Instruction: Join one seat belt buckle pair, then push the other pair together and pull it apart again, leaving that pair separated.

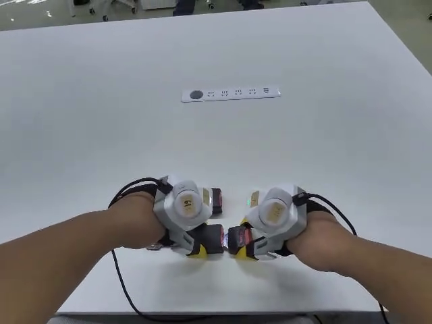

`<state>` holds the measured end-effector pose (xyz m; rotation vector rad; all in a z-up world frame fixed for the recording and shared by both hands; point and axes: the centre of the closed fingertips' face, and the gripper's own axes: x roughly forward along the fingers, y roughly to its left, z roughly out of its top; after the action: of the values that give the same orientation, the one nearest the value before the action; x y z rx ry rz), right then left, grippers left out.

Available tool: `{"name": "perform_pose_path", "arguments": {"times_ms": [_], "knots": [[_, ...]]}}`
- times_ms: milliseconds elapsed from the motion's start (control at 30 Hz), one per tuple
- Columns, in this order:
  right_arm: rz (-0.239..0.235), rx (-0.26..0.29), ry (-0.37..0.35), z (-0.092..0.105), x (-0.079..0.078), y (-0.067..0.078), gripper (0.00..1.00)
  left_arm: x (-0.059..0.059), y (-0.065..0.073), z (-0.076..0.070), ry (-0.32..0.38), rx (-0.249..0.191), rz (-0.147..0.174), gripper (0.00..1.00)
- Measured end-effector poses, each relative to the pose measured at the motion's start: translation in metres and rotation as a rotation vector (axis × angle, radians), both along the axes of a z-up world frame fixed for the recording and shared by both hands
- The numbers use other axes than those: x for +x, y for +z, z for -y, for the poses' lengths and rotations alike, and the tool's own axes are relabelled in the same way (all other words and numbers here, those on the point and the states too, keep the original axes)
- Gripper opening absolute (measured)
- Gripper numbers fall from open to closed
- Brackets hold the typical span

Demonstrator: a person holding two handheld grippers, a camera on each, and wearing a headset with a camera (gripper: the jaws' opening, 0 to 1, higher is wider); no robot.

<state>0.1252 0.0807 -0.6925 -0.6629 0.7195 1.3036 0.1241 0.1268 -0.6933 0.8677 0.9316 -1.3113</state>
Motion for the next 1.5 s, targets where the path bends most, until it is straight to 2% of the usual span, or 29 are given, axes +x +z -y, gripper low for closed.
{"name": "perform_pose_path", "arguments": {"times_ms": [167, 300, 533, 600, 633, 667, 800, 833, 867, 900, 933, 967, 1033, 1067, 1167, 1233, 1267, 1367, 1467, 1500], "knots": [[0.001, -0.010, -0.015, 0.000, 0.000, 0.001, 0.34, 0.000, 0.000, 0.001, 0.007, 0.009, 0.001, 0.34], [0.008, 0.007, -0.007, 0.001, 0.001, 0.001, 0.35, 0.001, 0.000, 0.000, 0.013, 0.025, -0.005, 0.34], [0.007, -0.002, -0.016, 0.001, -0.002, 0.002, 0.35, 0.001, 0.000, 0.000, 0.018, 0.024, 0.002, 0.35], [-0.004, 0.007, -0.033, 0.001, -0.002, 0.004, 0.35, 0.002, -0.001, -0.001, 0.078, -0.005, -0.004, 0.36], [-0.007, 0.006, -0.036, 0.002, -0.003, 0.004, 0.35, 0.000, -0.001, -0.004, 0.099, 0.002, -0.020, 0.36], [-0.005, 0.005, -0.035, 0.002, -0.003, 0.005, 0.35, 0.002, 0.000, -0.004, 0.097, -0.003, -0.017, 0.36], [-0.017, 0.031, -0.058, 0.011, -0.001, 0.016, 0.34, -0.001, 0.014, -0.001, 0.112, -0.038, -0.001, 0.35], [-0.017, 0.039, -0.056, 0.015, -0.003, 0.028, 0.35, -0.001, 0.017, -0.002, 0.111, -0.037, -0.001, 0.35], [-0.020, 0.045, -0.054, 0.017, -0.002, 0.033, 0.35, -0.004, 0.031, 0.001, 0.096, -0.059, -0.001, 0.35], [-0.026, 0.048, -0.053, 0.019, 0.000, 0.037, 0.33, -0.004, 0.037, 0.002, 0.100, -0.075, -0.004, 0.35], [-0.015, 0.053, -0.058, 0.023, 0.005, 0.044, 0.32, -0.001, 0.039, 0.000, 0.112, -0.088, -0.003, 0.35], [-0.002, 0.055, -0.061, 0.026, 0.012, 0.045, 0.33, 0.003, 0.042, -0.001, 0.118, -0.095, 0.006, 0.36], [0.016, 0.064, -0.069, 0.033, 0.022, 0.055, 0.33, 0.016, 0.049, -0.004, 0.146, -0.112, 0.026, 0.36], [0.020, 0.070, -0.073, 0.037, 0.027, 0.057, 0.33, 0.026, 0.049, -0.008, 0.170, -0.125, 0.034, 0.37], [0.042, 0.039, -0.086, 0.051, 0.043, 0.051, 0.34, 0.043, 0.051, -0.012, 0.212, -0.133, 0.050, 0.40], [0.040, 0.027, -0.099, 0.062, 0.051, 0.047, 0.34, 0.054, 0.052, -0.013, 0.215, -0.135, 0.066, 0.42], [0.043, 0.023, -0.101, 0.064, 0.053, 0.047, 0.34, 0.056, 0.053, -0.011, 0.218, -0.135, 0.068, 0.43], [0.049, -0.001, -0.110, 0.076, 0.064, 0.046, 0.34, 0.063, 0.055, -0.009, 0.226, -0.144, 0.065, 0.43], [0.052, -0.016, -0.112, 0.086, 0.072, 0.042, 0.34, 0.074, 0.050, -0.012, 0.190, -0.119, 0.068, 0.44], [0.058, -0.027, -0.109, 0.089, 0.076, 0.040, 0.35, 0.077, 0.047, -0.012, 0.178, -0.118, 0.056, 0.44]]}}
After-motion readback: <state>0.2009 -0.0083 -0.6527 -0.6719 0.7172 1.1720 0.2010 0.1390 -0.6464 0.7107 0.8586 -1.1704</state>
